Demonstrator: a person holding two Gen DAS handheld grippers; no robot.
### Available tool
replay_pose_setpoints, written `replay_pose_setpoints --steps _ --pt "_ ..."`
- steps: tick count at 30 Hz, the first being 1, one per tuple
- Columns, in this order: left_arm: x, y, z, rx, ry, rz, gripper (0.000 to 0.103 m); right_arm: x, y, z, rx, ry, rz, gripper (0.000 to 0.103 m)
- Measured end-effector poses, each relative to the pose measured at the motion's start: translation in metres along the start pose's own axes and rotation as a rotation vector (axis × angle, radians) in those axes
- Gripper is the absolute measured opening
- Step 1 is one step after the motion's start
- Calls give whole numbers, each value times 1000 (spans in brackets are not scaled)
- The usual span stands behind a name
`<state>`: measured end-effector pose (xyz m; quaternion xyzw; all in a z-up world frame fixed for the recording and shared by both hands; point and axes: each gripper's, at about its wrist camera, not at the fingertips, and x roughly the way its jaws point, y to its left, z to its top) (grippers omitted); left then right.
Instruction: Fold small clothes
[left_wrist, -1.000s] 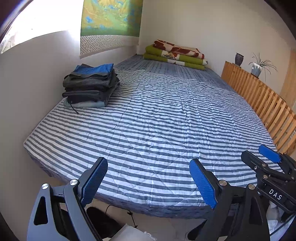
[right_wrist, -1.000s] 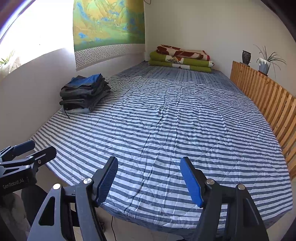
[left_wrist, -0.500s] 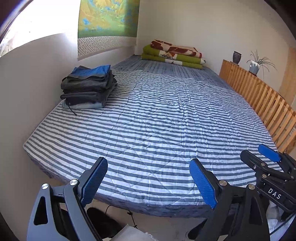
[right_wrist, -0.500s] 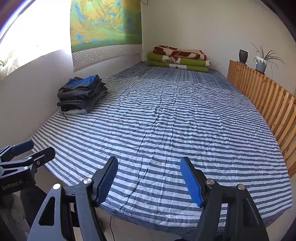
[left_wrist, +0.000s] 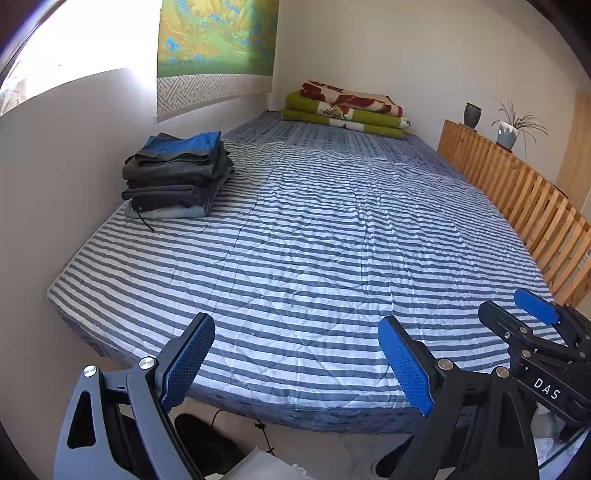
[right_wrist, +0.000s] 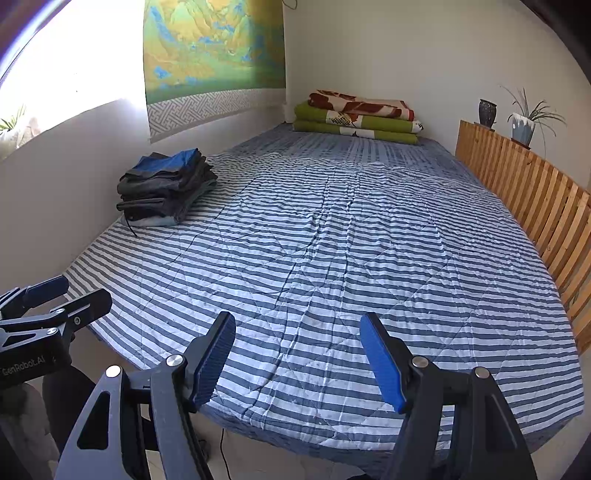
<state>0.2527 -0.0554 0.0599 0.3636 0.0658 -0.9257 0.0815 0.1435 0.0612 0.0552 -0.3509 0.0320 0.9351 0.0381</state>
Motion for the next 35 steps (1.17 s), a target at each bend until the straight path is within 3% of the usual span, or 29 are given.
replay_pose_setpoints --steps 35 --pt "15 -1 0 -3 29 -22 92 9 0 -5 -3 28 -3 66"
